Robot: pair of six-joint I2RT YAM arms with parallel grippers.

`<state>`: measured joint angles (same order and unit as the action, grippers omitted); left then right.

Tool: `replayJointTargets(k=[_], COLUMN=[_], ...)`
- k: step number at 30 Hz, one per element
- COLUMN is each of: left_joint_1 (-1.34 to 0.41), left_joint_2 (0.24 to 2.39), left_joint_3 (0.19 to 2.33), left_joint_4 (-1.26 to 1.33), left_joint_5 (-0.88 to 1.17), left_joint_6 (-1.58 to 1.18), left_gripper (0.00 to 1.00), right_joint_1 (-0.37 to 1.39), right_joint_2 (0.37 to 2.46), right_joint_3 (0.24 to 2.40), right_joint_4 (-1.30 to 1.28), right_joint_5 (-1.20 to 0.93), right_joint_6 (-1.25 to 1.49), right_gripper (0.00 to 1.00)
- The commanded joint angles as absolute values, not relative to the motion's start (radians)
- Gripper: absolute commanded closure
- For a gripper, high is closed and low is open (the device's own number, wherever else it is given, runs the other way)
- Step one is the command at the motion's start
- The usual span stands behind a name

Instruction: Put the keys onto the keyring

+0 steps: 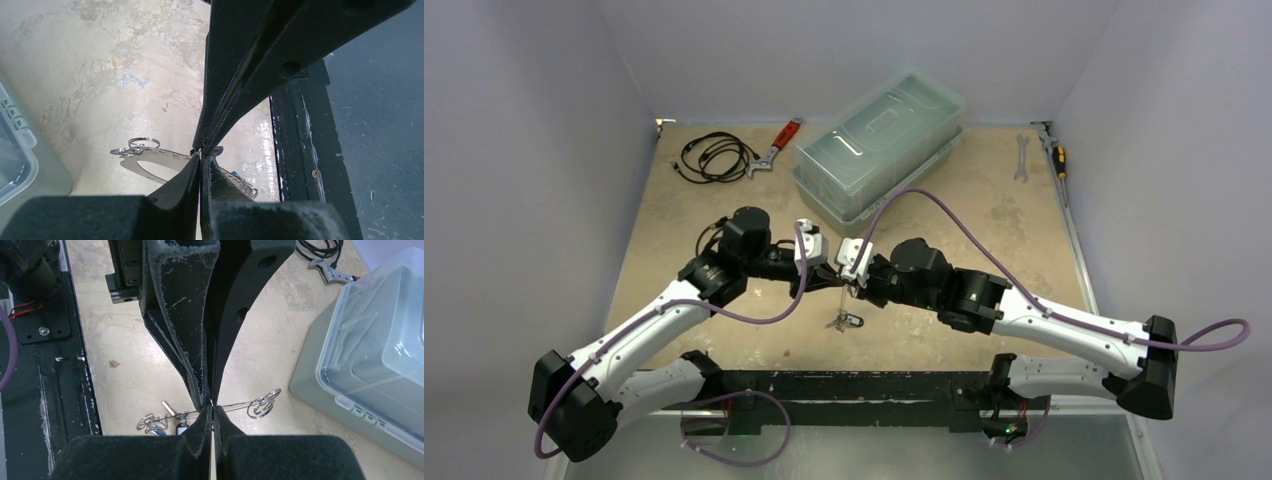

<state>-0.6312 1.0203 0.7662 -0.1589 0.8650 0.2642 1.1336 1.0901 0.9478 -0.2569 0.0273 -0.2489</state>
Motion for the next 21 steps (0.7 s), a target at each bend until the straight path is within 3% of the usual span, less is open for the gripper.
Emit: replayJointTargets(k=[1,4,8,10,15,21], left_joint_1=[-0.639,-0.639,-0.638,-0.639,-0.641,-0.641], left_joint_2=[1.004,0.963,0.919,0.903,0.873,0.820], left_joint_3=[0.746,0.715,0.669,0.649,0.602,0.548], left_joint_4=[-0.067,0.014,0.124,0.174,0.303,0.520], left_joint_5=[0.828,0.812,0.790,0.792,0.808,0.833], left_joint_6=[0.225,0.182,0.117,0.085,-0.006,-0.149], left_gripper=[1.00,1.00,1.00,1.00,1.00,1.00], right_joint_1=[1.141,1.141,1.142,1.141,1.140,1.138], right_joint_2=[1.040,1.021,0.979,0.943,0.780,0.686], right_joint_3=[0.957,0.945,0.925,0.912,0.813,0.711], right_joint_4=[-0.158,-0.141,-0.103,-0.064,0.104,0.231], right_joint_5=[-0.013,-0.010,-0.004,-0.003,-0.002,-0.039], right_joint_6=[-0.255,-0.250,-0.235,-0.223,-0.150,-0.110], right_gripper=[1.00,0.96,0.60,0.50,0.44,0.49])
